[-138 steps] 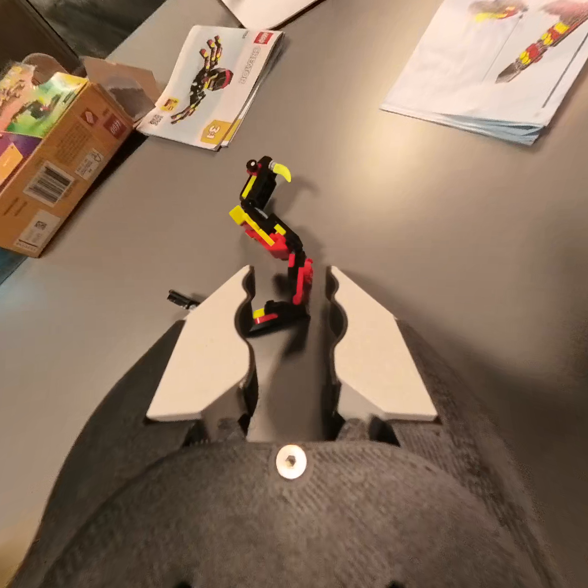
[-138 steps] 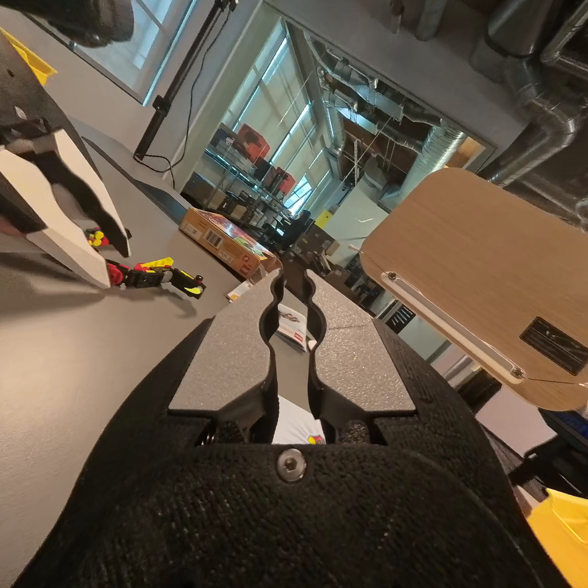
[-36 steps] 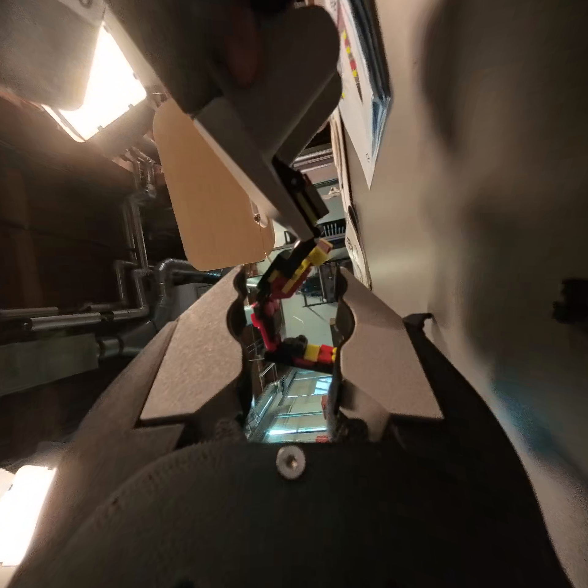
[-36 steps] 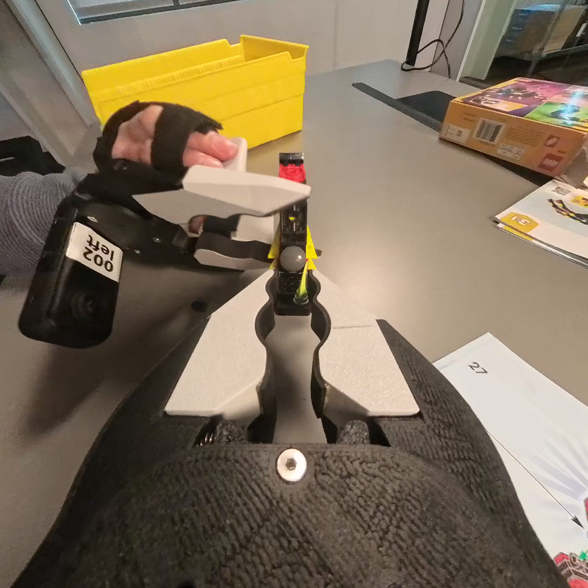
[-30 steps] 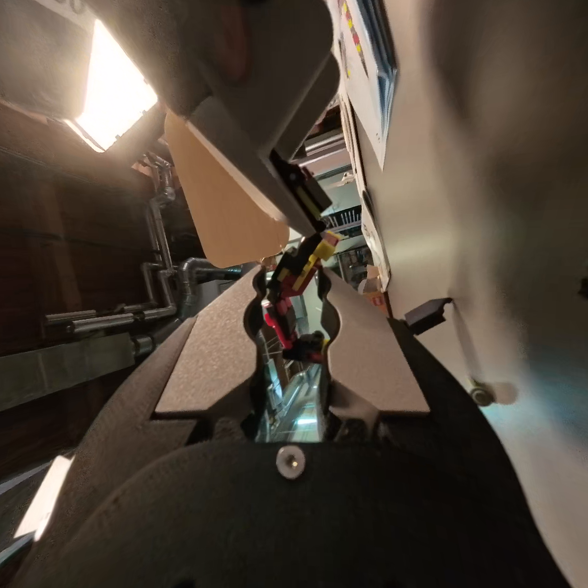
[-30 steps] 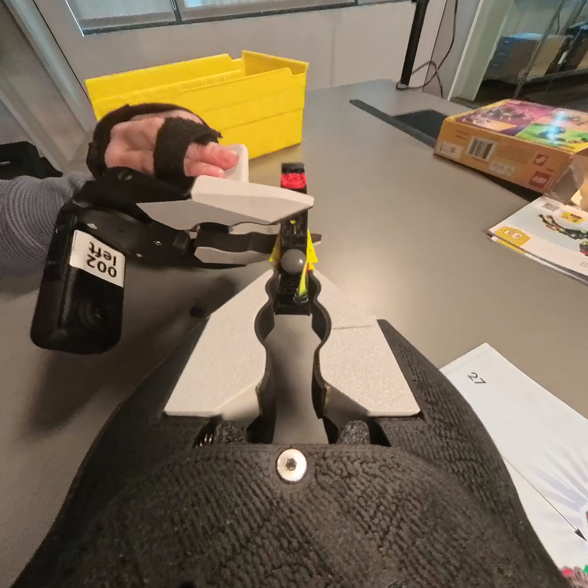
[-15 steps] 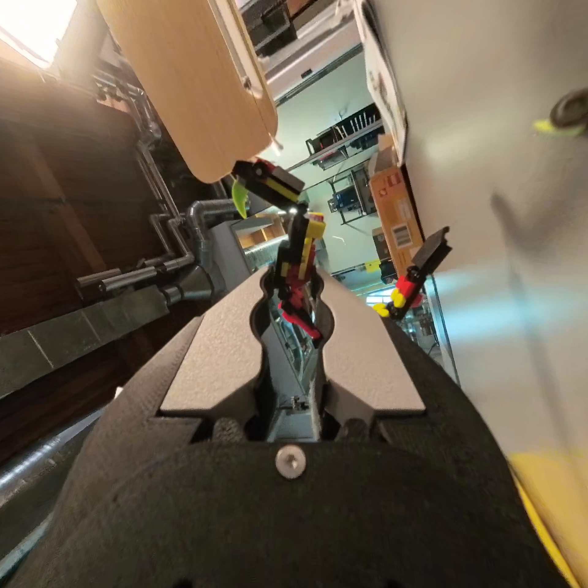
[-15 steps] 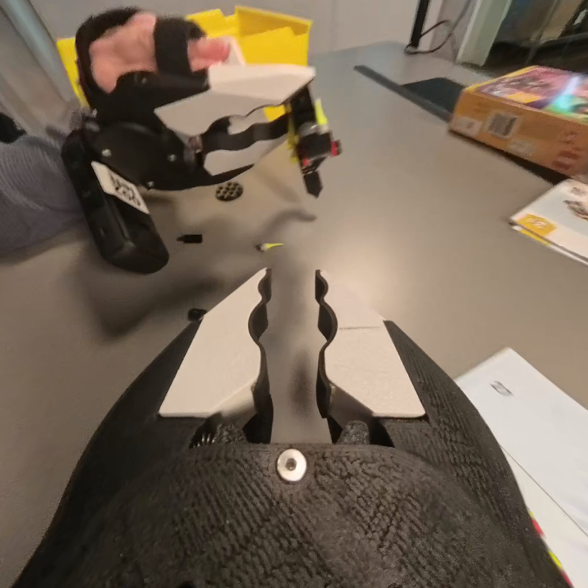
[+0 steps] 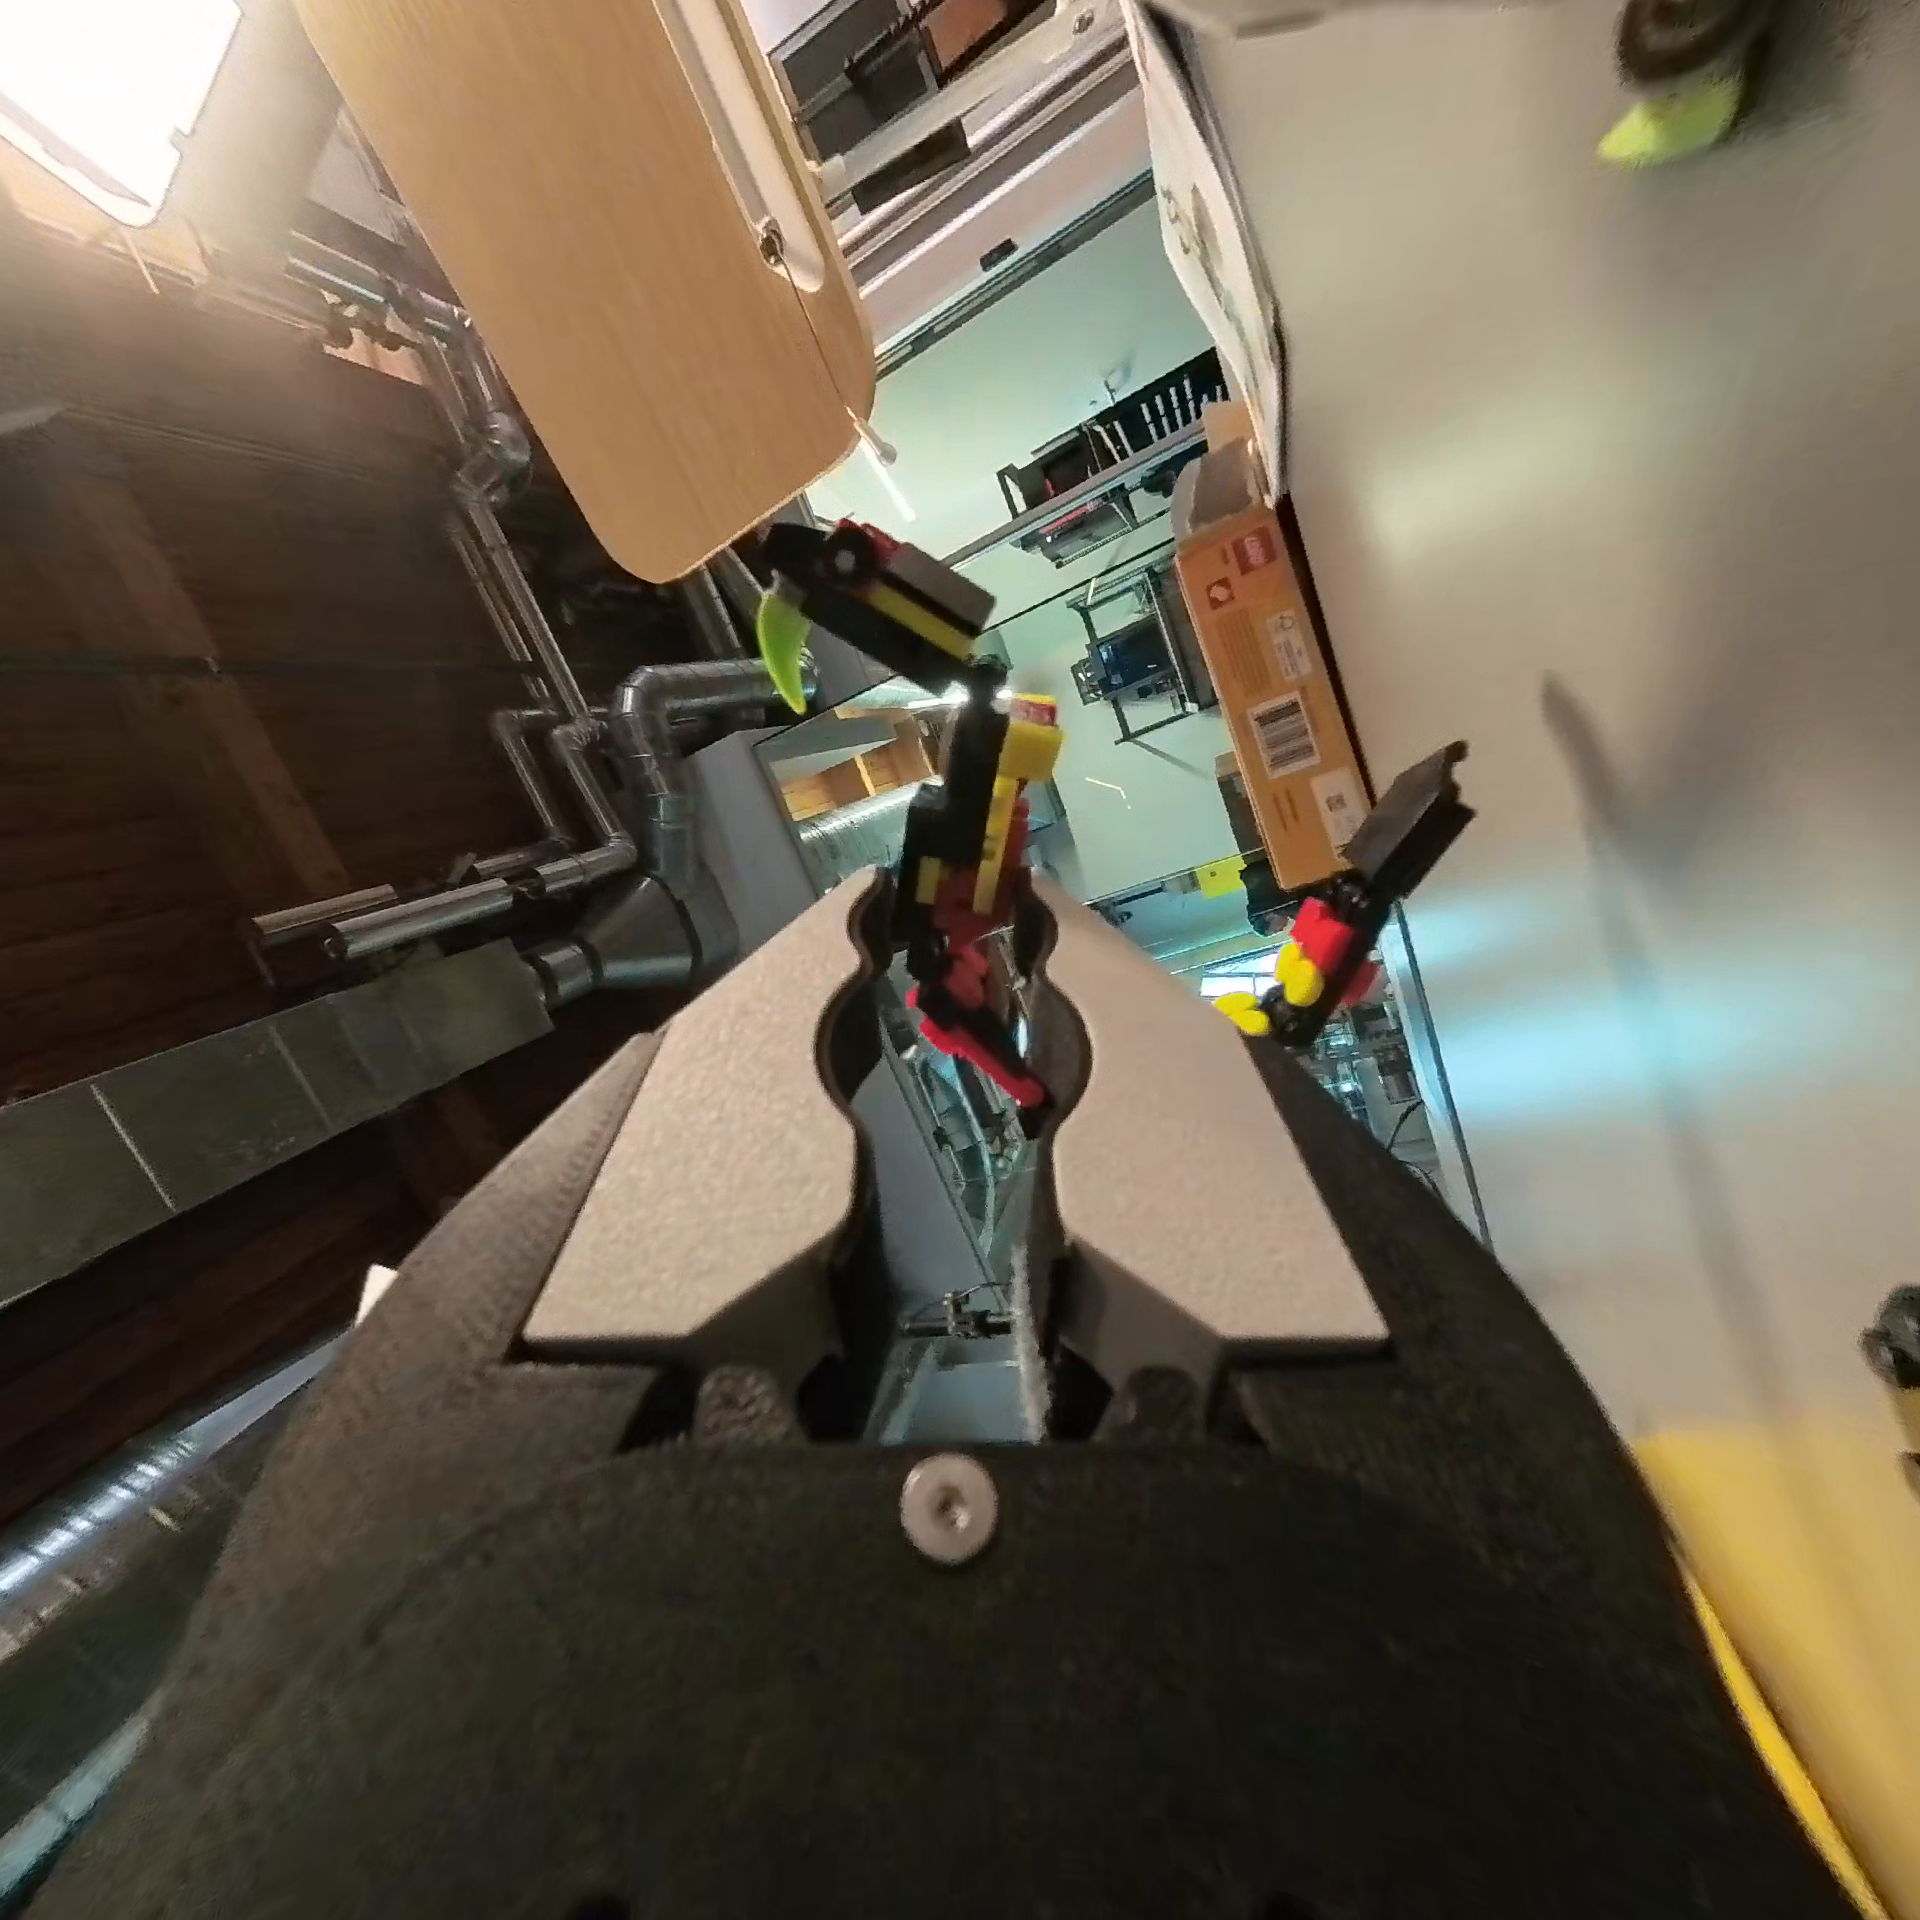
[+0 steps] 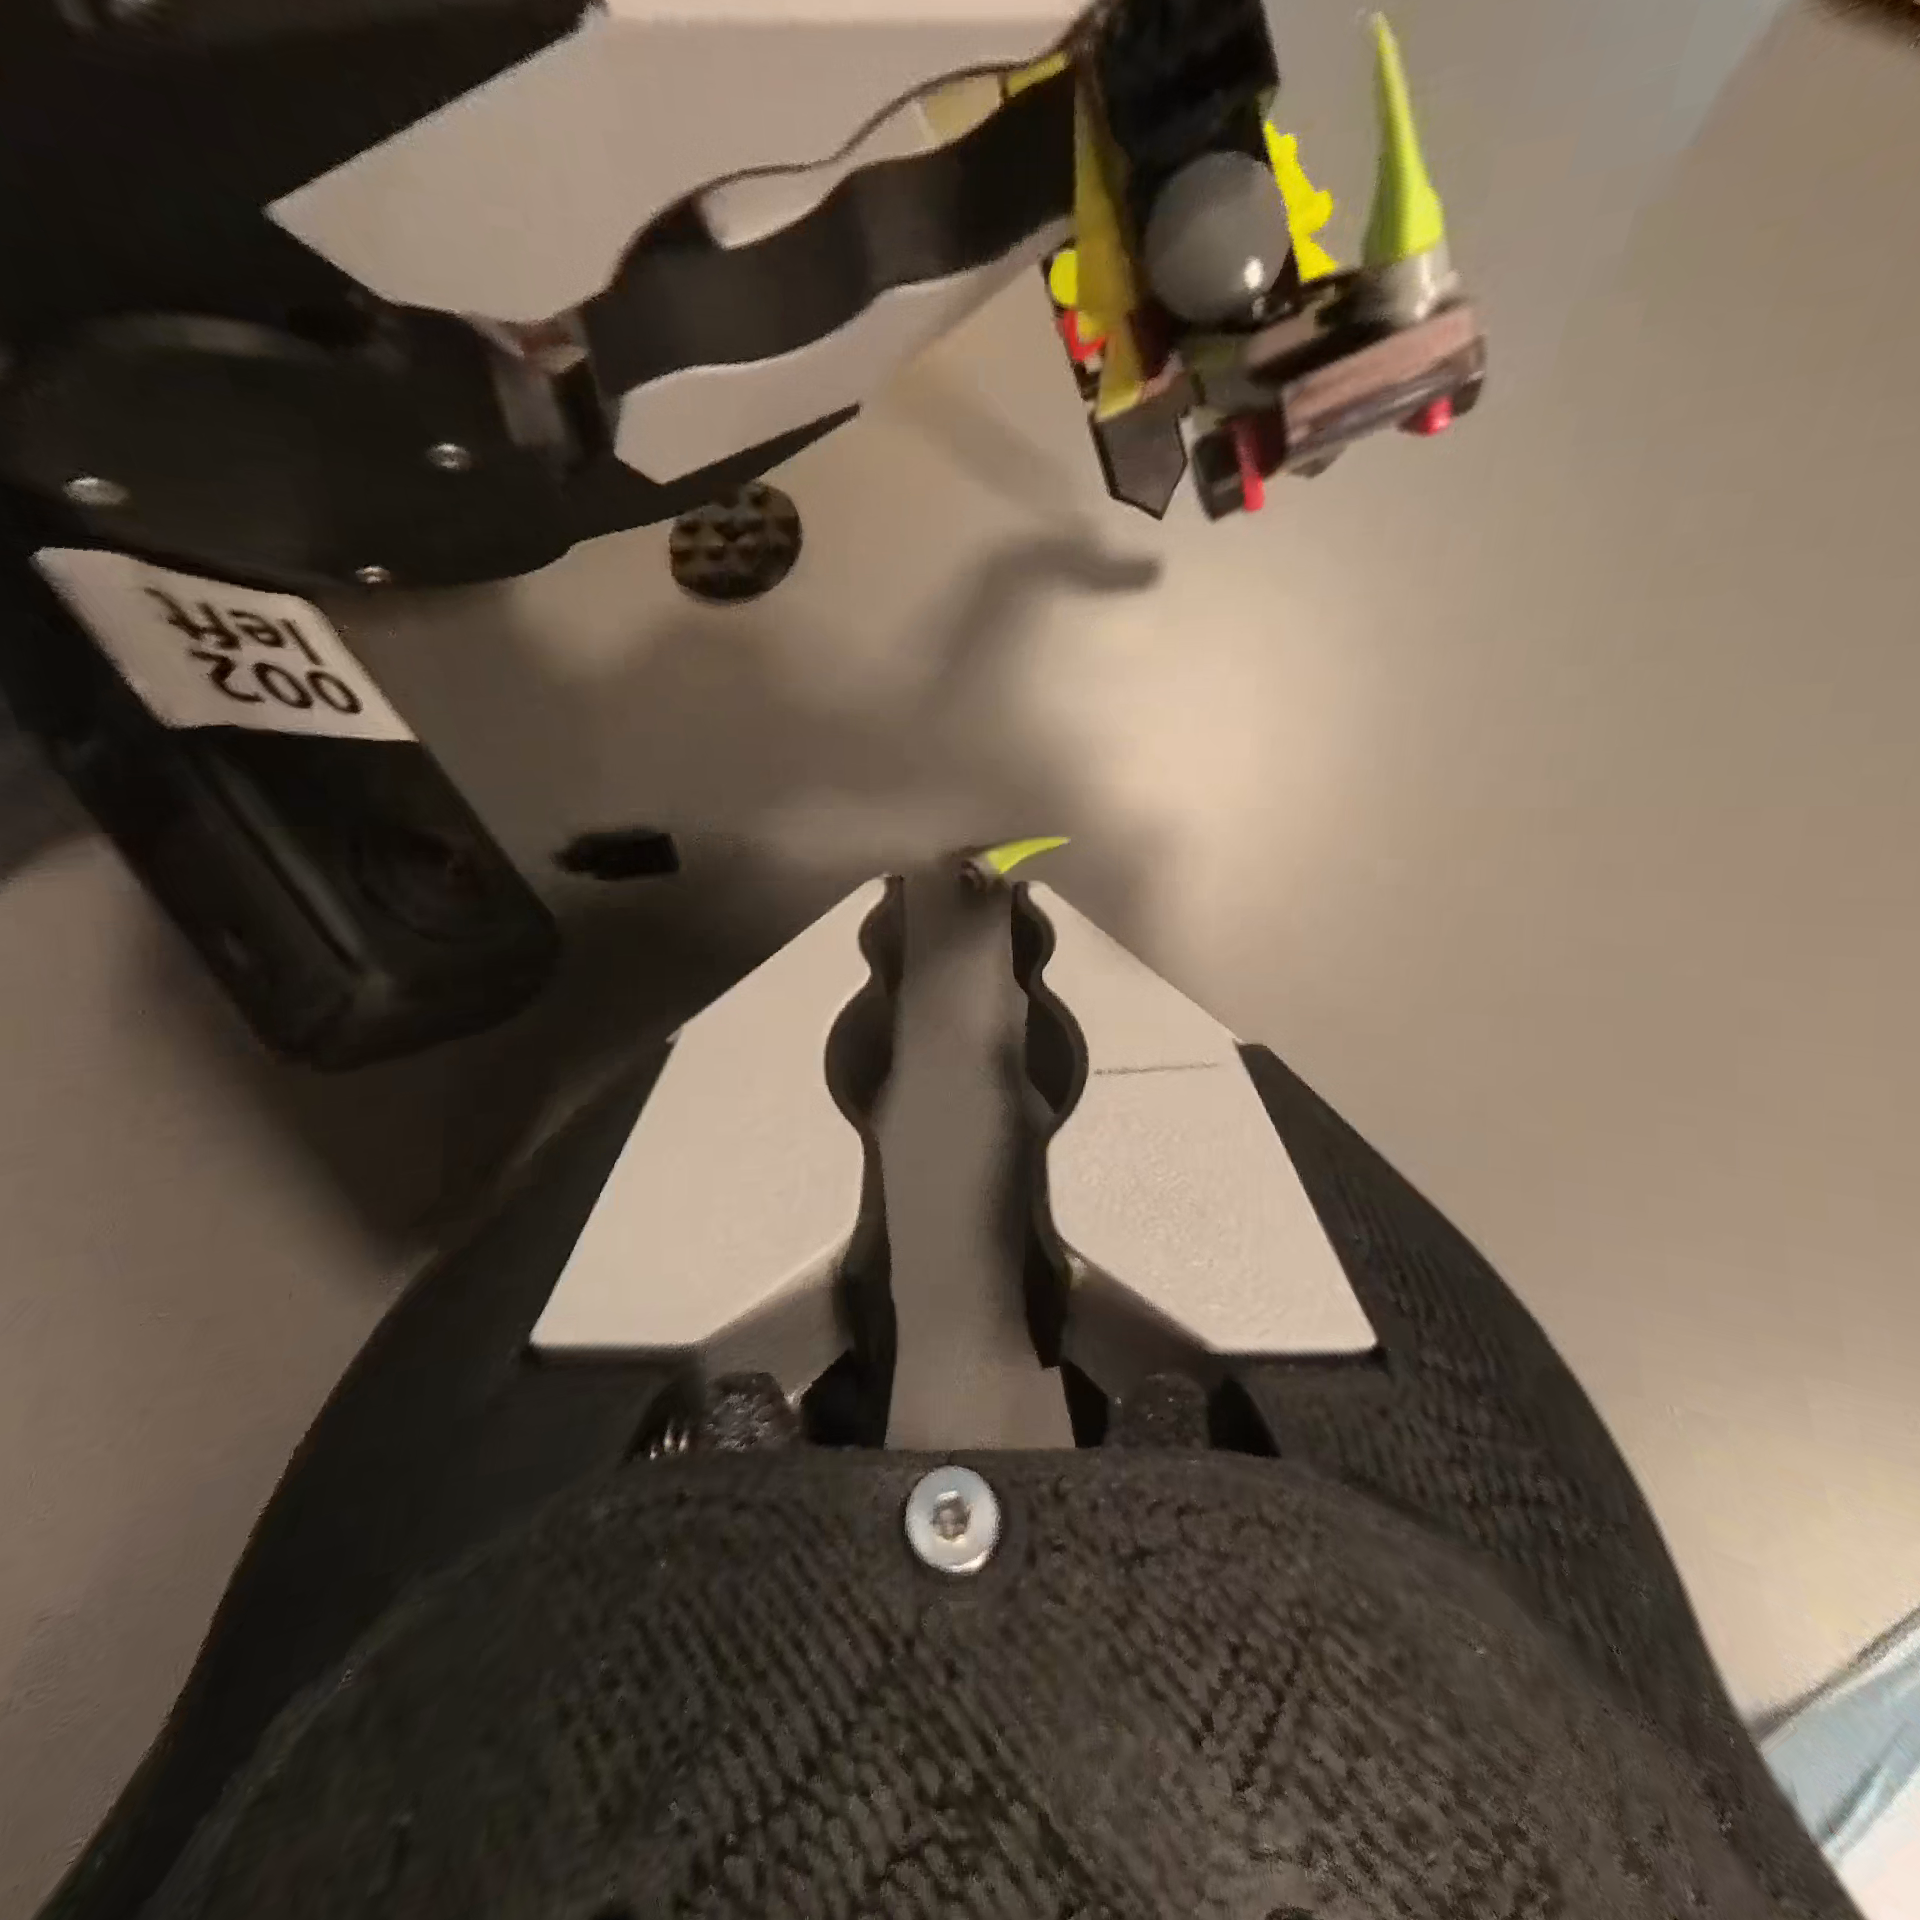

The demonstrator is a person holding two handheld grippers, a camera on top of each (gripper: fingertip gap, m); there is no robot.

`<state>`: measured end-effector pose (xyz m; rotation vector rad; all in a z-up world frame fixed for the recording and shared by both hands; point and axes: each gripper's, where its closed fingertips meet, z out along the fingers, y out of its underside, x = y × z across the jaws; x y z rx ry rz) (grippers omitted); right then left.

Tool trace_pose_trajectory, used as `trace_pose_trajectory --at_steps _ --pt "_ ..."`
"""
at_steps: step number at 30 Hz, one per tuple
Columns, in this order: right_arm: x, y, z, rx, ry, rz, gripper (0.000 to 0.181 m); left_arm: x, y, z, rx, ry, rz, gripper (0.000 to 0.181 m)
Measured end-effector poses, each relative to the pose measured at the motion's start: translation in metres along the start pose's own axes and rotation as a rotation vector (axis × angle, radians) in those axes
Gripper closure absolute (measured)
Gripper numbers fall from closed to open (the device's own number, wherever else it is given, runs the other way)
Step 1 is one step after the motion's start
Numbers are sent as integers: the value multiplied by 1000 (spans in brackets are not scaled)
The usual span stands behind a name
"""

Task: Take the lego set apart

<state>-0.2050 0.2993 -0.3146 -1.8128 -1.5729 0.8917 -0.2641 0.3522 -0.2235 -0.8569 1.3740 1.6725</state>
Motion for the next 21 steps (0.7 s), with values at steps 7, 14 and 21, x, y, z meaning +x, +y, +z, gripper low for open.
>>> trace_pose_trajectory --at_steps 7,14,21 --pt "9 -2 8 -42 195 -23 174 0 7 -1 -15 6 -37 160" --pt "25 10 -23 -170 376 -453 176 0 4 -1 -2 14 -66 160" --pt "46 57 -98 -661 543 -1457 176 -9 -17 -2 63 6 -67 160"
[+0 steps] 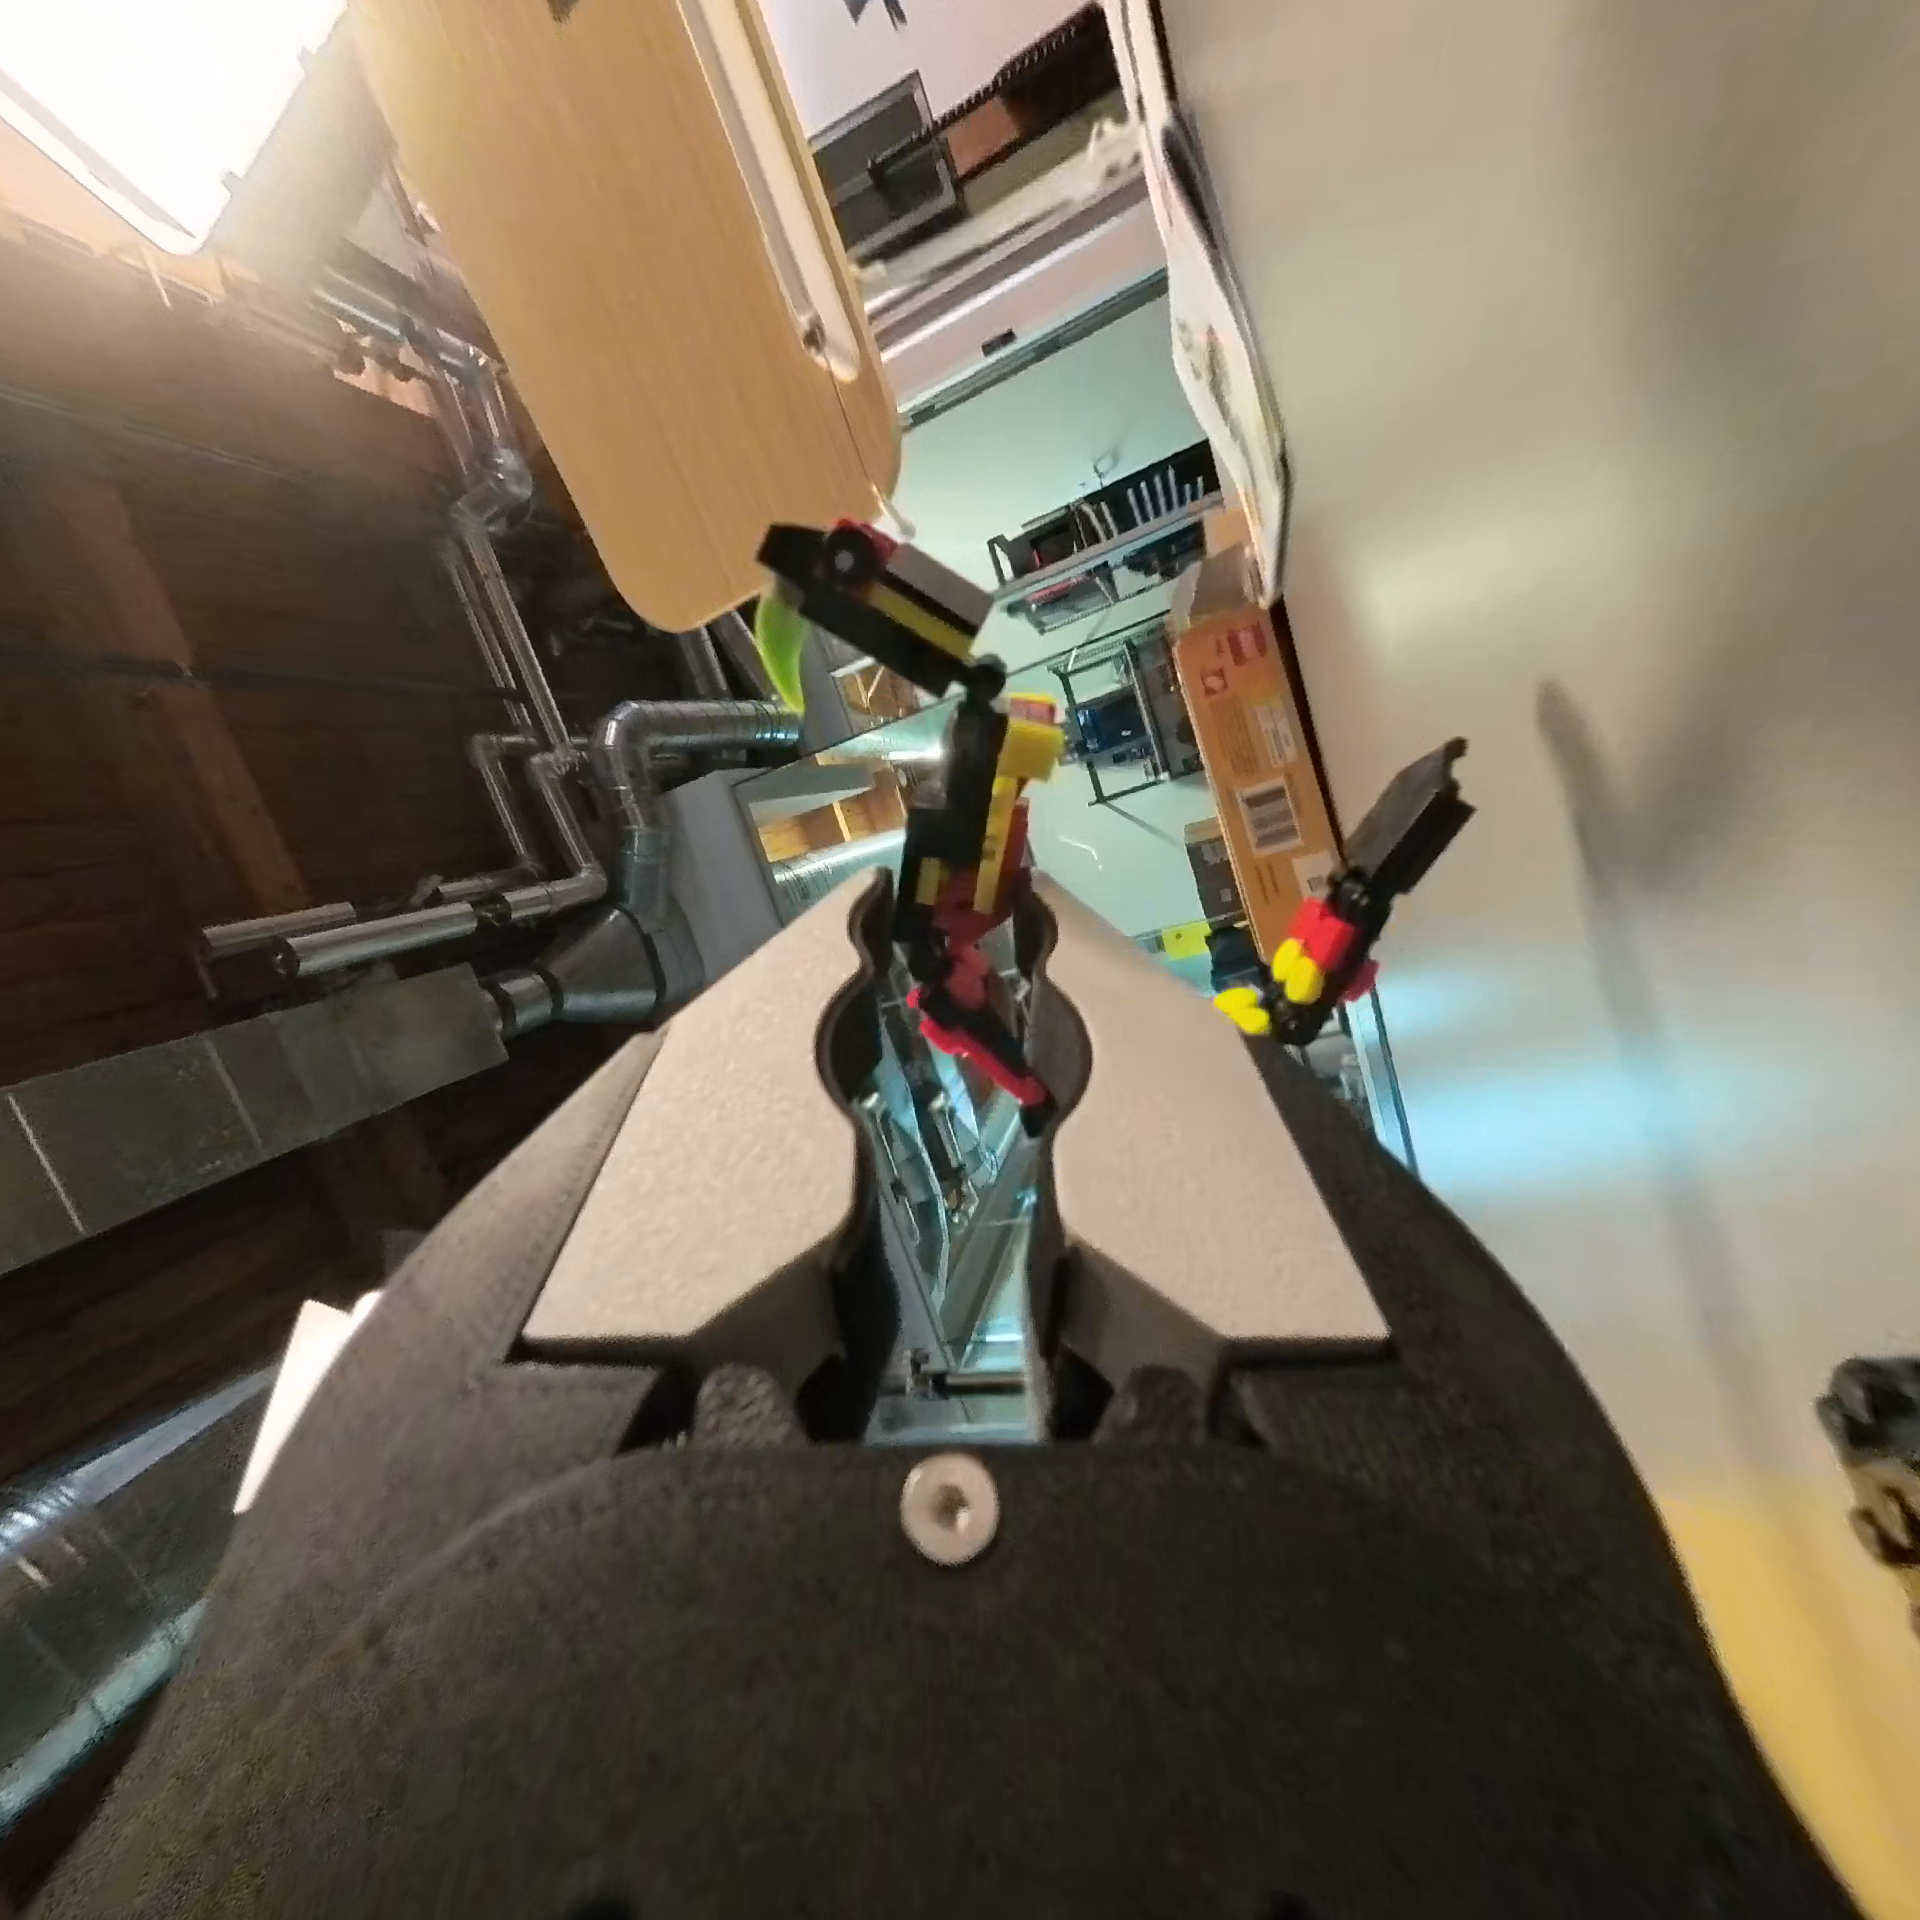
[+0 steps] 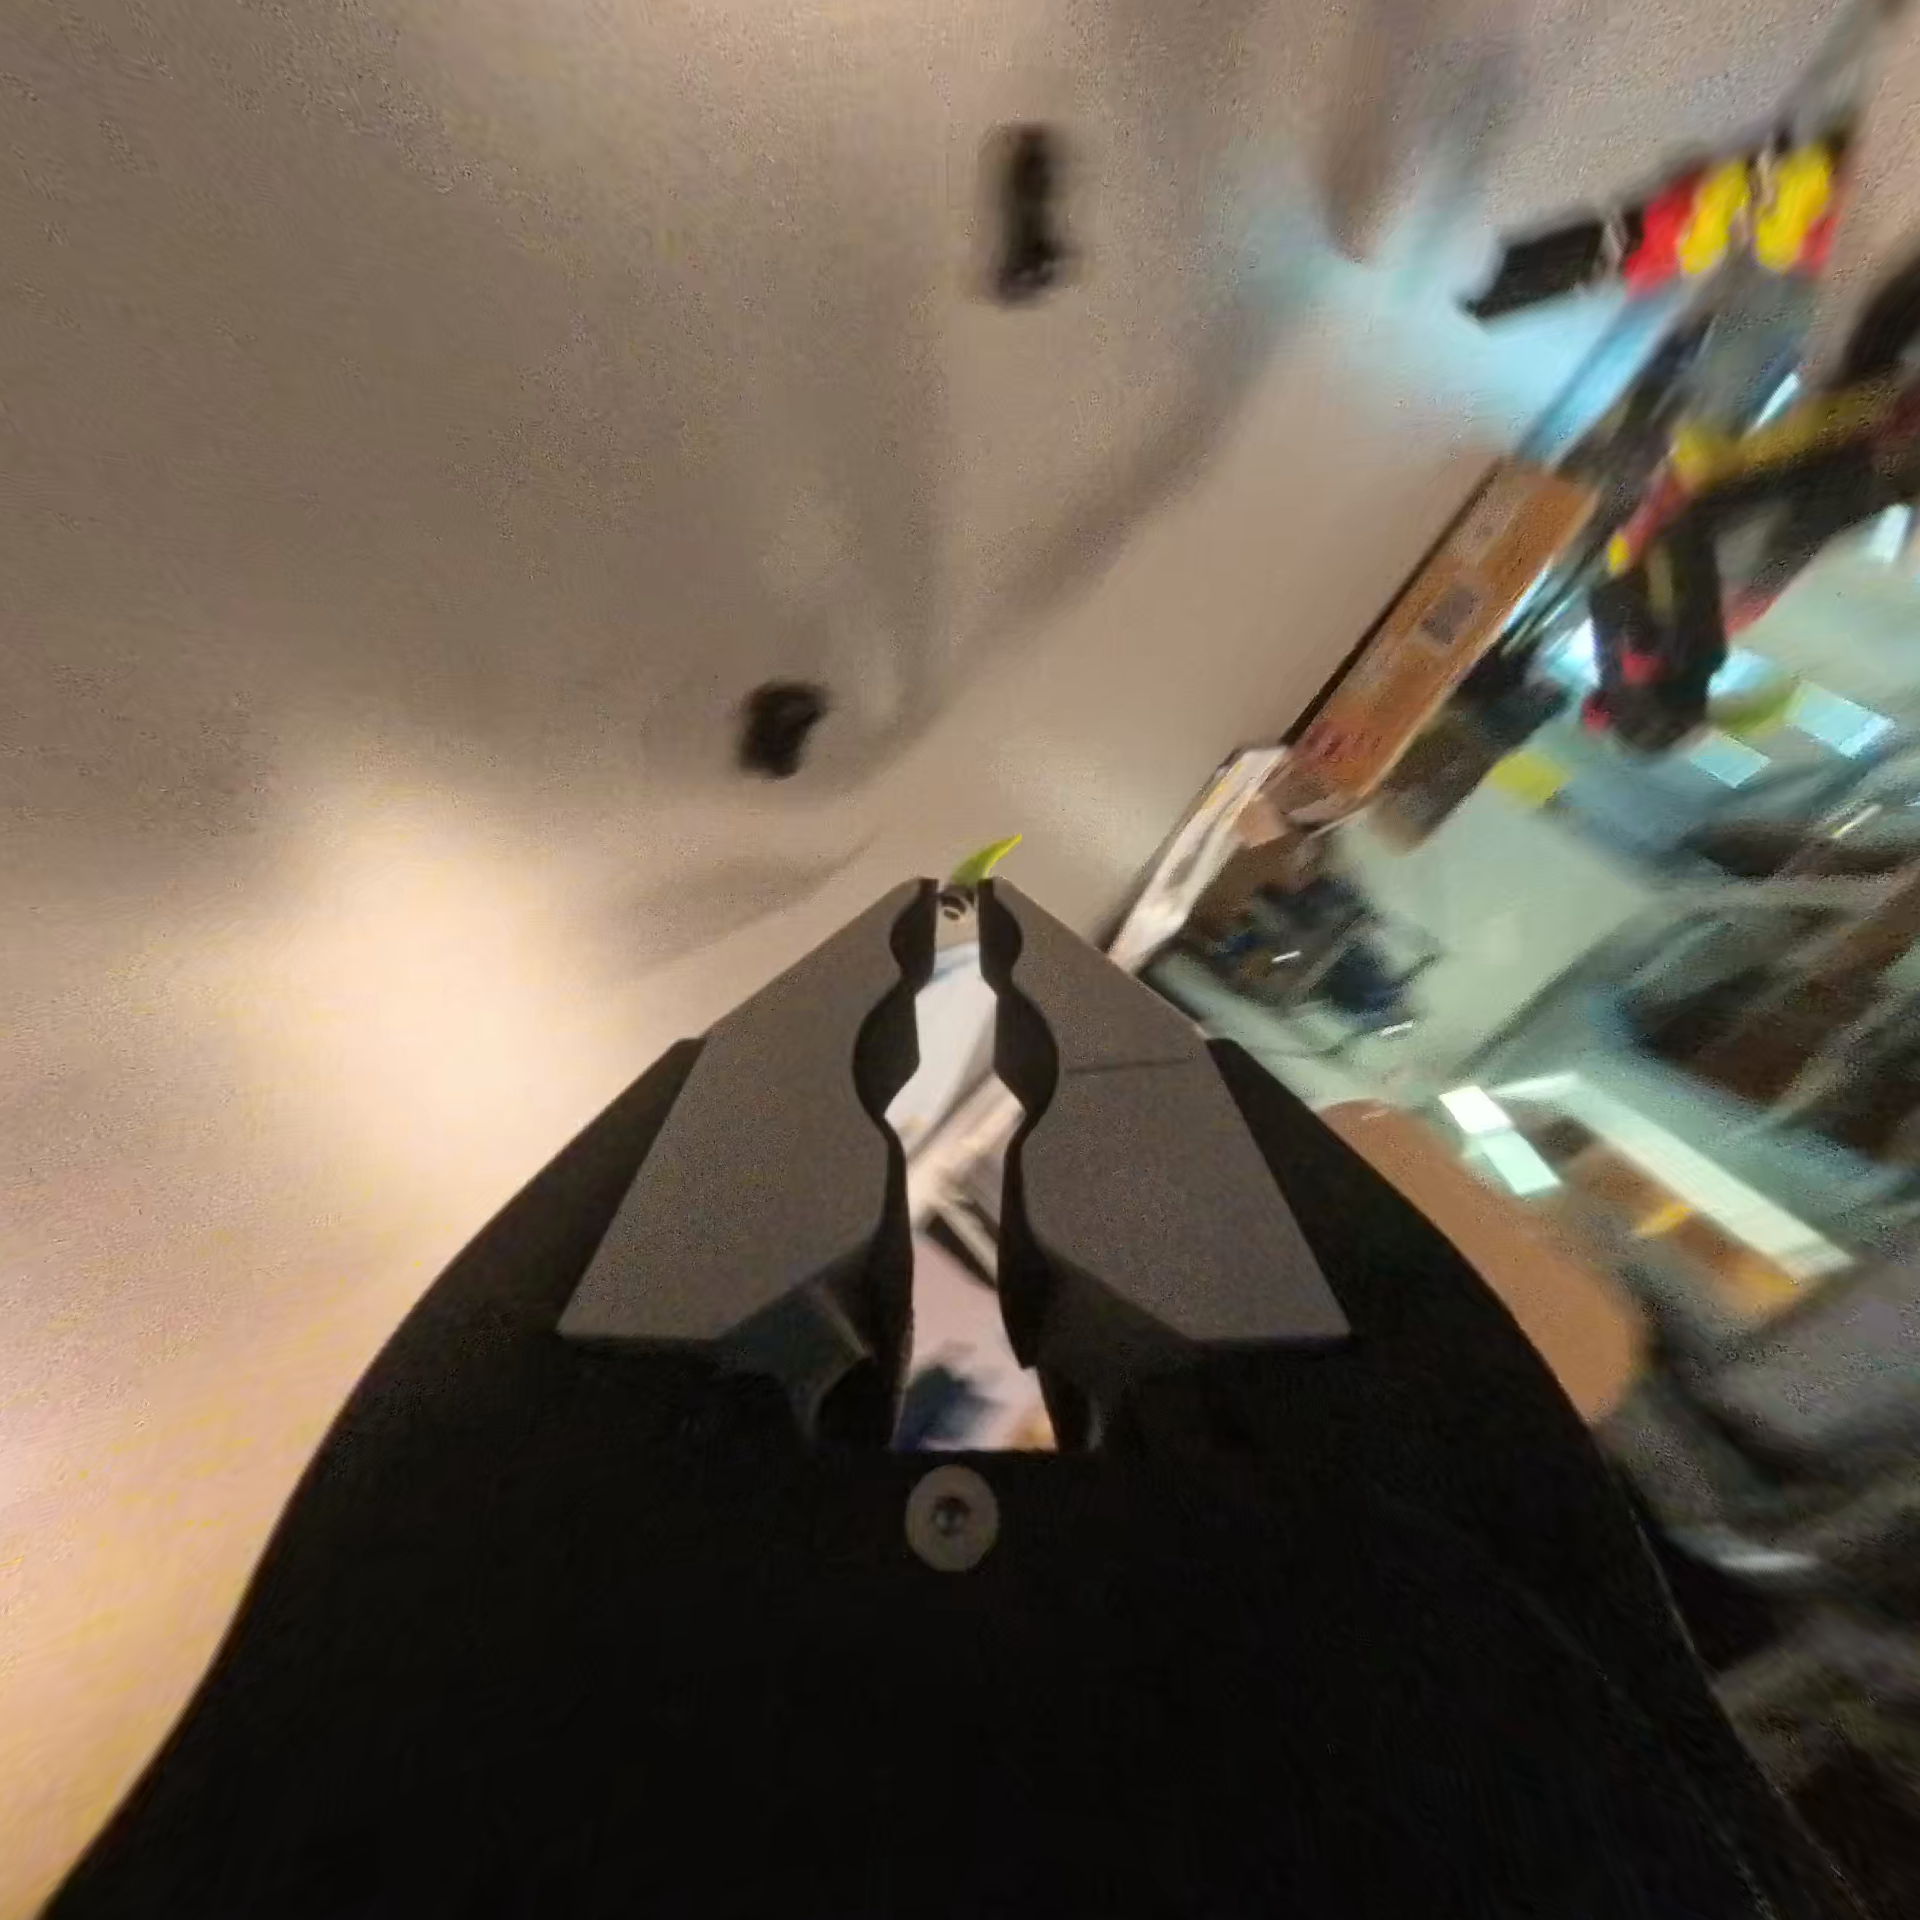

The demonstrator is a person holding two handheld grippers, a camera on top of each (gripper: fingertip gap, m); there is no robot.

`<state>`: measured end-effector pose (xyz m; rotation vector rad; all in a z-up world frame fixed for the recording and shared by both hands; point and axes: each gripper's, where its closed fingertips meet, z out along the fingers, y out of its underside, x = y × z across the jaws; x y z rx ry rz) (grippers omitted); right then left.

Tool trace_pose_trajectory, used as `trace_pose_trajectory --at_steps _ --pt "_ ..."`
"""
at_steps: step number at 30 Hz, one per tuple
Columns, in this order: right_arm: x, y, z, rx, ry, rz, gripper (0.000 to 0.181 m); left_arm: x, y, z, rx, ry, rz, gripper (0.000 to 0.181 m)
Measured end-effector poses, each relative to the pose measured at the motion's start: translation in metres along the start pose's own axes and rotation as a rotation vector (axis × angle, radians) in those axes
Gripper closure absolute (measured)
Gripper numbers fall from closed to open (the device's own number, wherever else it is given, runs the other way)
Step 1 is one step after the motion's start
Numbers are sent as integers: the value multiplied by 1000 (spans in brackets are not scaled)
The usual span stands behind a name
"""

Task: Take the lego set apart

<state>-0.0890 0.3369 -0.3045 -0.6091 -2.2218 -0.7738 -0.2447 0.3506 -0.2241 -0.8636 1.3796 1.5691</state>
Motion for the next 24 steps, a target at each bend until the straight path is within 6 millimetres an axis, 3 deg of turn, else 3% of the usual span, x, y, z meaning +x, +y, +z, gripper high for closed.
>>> trace_pose_trajectory --at_steps 5,11,15,19,24 --pt "-22 3 -20 -38 61 -584 176 0 -20 0 55 11 13 160" --pt "-32 -4 -26 4 41 -802 175 -3 -31 0 83 3 26 160" --pt "-40 -12 -30 51 44 -918 164 -3 -31 0 82 6 24 160" --pt "-46 -10 -39 104 -51 -855 144 -3 -32 1 84 6 23 160" --pt "-43 0 -55 271 -302 -420 126 -4 -35 1 92 5 18 160"
